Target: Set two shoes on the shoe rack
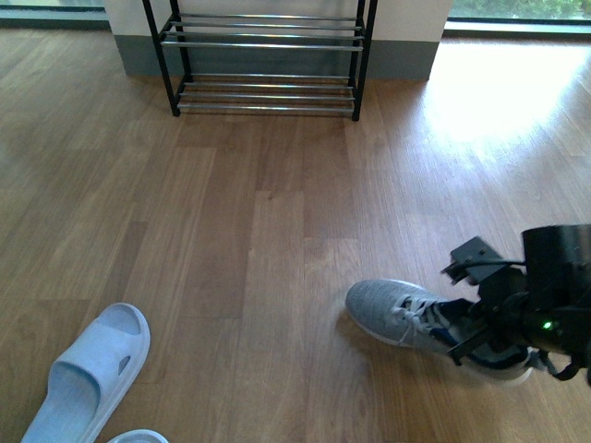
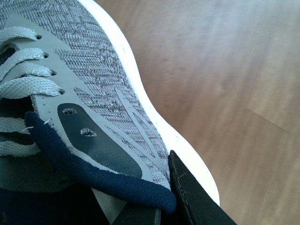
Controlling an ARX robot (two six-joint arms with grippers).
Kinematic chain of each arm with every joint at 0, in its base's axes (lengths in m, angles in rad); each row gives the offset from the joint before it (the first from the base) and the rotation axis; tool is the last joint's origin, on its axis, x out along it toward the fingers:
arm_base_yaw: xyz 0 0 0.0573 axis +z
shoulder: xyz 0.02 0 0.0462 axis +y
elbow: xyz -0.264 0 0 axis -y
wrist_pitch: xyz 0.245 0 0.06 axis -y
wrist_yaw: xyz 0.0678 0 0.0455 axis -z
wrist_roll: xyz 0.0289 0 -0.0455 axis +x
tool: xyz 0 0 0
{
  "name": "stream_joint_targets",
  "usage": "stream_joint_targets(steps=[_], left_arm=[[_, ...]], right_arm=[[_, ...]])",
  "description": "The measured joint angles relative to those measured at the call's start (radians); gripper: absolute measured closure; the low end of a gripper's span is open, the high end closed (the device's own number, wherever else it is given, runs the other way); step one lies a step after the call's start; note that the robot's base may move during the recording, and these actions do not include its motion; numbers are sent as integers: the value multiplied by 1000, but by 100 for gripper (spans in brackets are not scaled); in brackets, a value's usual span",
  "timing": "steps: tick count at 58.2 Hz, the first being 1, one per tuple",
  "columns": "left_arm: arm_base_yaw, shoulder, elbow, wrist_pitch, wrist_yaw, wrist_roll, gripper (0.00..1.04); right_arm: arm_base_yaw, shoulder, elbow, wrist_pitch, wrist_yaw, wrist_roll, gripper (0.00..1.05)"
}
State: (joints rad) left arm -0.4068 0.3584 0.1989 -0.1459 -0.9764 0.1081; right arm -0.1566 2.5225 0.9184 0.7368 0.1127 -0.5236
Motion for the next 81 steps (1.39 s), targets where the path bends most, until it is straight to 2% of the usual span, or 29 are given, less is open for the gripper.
stream_joint_targets(steps=[11, 23, 44, 49, 81], left_arm=[[0, 0, 0, 0, 0, 0, 103], [0, 0, 0, 0, 0, 0, 103], [0, 0, 0, 0, 0, 0, 103], [0, 0, 0, 0, 0, 0, 103], [0, 0, 0, 0, -4, 0, 103]], right_arm=[[-138, -264, -161, 34, -39, -14, 103], [-201, -568, -332, 19, -144, -19, 103], [-357, -1380, -612, -266, -435, 90, 103], [-381, -1551, -677, -313, -476, 92, 103], [-386, -1627, -694, -316, -496, 91, 103]])
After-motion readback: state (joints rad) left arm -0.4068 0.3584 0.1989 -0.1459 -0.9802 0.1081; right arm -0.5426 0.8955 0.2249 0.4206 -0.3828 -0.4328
